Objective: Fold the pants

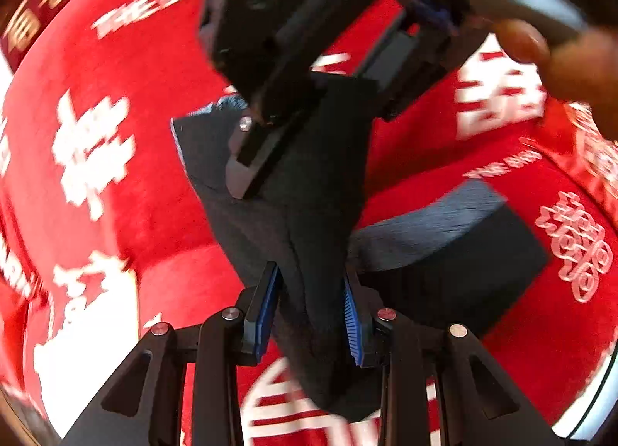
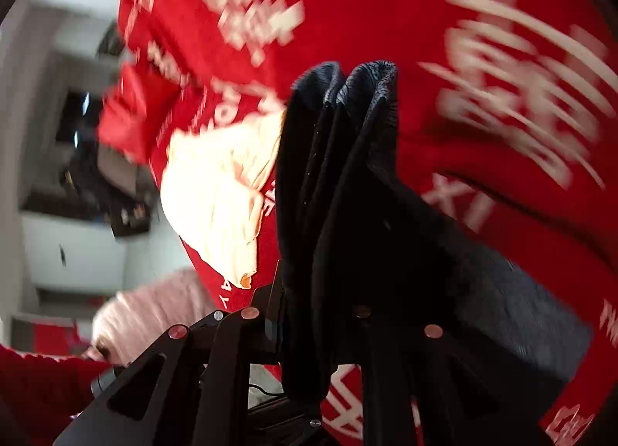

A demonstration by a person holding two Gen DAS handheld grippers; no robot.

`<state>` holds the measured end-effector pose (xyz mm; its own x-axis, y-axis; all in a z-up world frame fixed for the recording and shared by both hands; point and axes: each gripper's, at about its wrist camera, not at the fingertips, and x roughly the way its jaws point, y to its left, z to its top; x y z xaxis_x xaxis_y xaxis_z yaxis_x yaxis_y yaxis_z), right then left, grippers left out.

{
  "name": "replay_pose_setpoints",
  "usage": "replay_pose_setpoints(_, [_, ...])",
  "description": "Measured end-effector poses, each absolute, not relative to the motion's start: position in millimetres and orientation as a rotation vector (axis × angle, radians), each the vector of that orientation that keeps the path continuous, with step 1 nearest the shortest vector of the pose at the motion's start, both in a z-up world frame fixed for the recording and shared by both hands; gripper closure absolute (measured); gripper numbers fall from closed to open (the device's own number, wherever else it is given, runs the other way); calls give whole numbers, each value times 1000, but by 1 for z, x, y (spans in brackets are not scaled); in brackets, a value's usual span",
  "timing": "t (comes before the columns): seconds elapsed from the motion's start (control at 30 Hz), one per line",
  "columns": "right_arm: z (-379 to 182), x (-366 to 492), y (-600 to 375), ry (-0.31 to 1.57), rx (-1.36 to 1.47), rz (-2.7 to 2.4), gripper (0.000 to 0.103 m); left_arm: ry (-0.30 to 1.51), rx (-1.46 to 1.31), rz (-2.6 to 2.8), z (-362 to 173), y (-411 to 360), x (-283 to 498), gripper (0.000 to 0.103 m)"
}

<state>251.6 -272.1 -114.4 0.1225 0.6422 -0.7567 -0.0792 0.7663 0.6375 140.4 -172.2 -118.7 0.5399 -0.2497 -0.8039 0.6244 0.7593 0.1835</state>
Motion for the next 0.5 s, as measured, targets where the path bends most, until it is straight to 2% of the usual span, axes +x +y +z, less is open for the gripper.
replay_pose_setpoints(0.13, [-121, 194, -353, 1301, 654, 475, 87, 858, 560, -667, -127, -233, 107, 71])
replay_pose_setpoints(0.27, [-150, 154, -404, 1288, 739, 408, 87, 899, 656, -754, -162, -290, 80, 71])
replay_pose_setpoints(0.3, [-164, 145, -415, 1293, 760, 383, 87, 927, 686, -762, -177, -302, 74, 71])
replay_pose_setpoints(0.33, [-200, 125, -440, 1316, 828, 326, 87, 948, 708, -764, -187, -309, 70, 71])
replay_pose_setpoints(0.43, [-246, 104, -458, 1350, 906, 273, 87, 989, 784, -759, -217, -324, 61, 71])
replay_pose_setpoints(0.47, [-254, 100, -461, 1348, 926, 271, 87, 984, 801, -757, -222, -326, 58, 70])
replay_pose_setpoints(0.5, [-260, 96, -461, 1340, 947, 275, 87, 981, 815, -762, -222, -326, 57, 59])
